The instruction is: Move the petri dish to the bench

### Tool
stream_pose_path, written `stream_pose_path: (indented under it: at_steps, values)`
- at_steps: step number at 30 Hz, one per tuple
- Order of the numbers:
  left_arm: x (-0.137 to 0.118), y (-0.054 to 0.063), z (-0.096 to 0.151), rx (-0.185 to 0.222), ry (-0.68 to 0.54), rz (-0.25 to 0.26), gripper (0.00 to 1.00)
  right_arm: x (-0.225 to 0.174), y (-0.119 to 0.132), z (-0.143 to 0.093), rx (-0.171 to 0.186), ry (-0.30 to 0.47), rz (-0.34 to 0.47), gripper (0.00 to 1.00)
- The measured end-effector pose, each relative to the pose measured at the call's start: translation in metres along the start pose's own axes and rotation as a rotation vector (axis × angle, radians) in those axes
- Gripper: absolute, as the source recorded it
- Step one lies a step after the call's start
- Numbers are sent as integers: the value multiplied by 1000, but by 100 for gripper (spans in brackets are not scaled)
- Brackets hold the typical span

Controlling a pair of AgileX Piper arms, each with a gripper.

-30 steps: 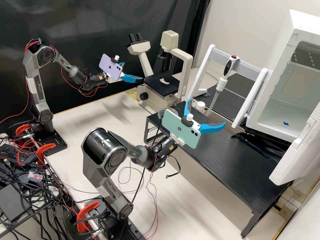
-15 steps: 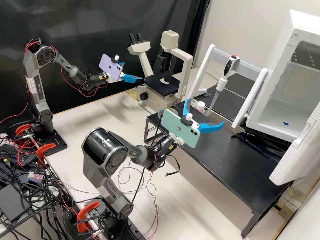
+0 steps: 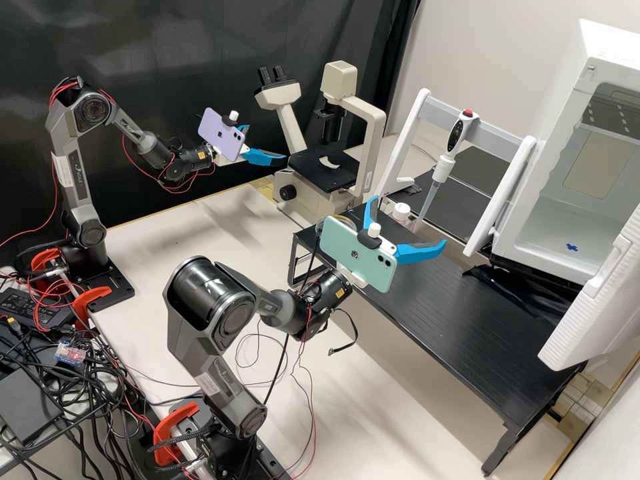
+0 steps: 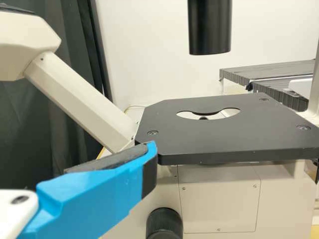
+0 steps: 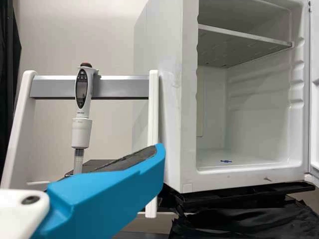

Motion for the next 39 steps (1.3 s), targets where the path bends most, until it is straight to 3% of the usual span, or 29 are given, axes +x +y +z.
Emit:
stream_pose_path:
  at_steps: [5, 12, 16, 24, 30, 34, 39]
  values:
    - [0, 0, 0, 0, 0, 0, 100, 0, 0, 0, -7, -11, 2, 100]
    - [0, 0, 0, 0, 0, 0, 100, 23, -3, 5, -101, -182, -125, 100]
    - [0, 0, 0, 0, 0, 0, 100, 43, 2, 6, -120, -189, -106, 100]
    - [0, 0, 0, 0, 0, 0, 100, 82, 11, 4, -114, -201, -94, 100]
    - [0, 0, 0, 0, 0, 0, 100, 85, 11, -4, -90, -166, -56, 100]
    - [0, 0, 0, 0, 0, 0, 100, 82, 9, -11, -45, -167, 24, 100]
    - [0, 0, 0, 0, 0, 0, 100, 70, 6, -15, -45, -129, 88, 100]
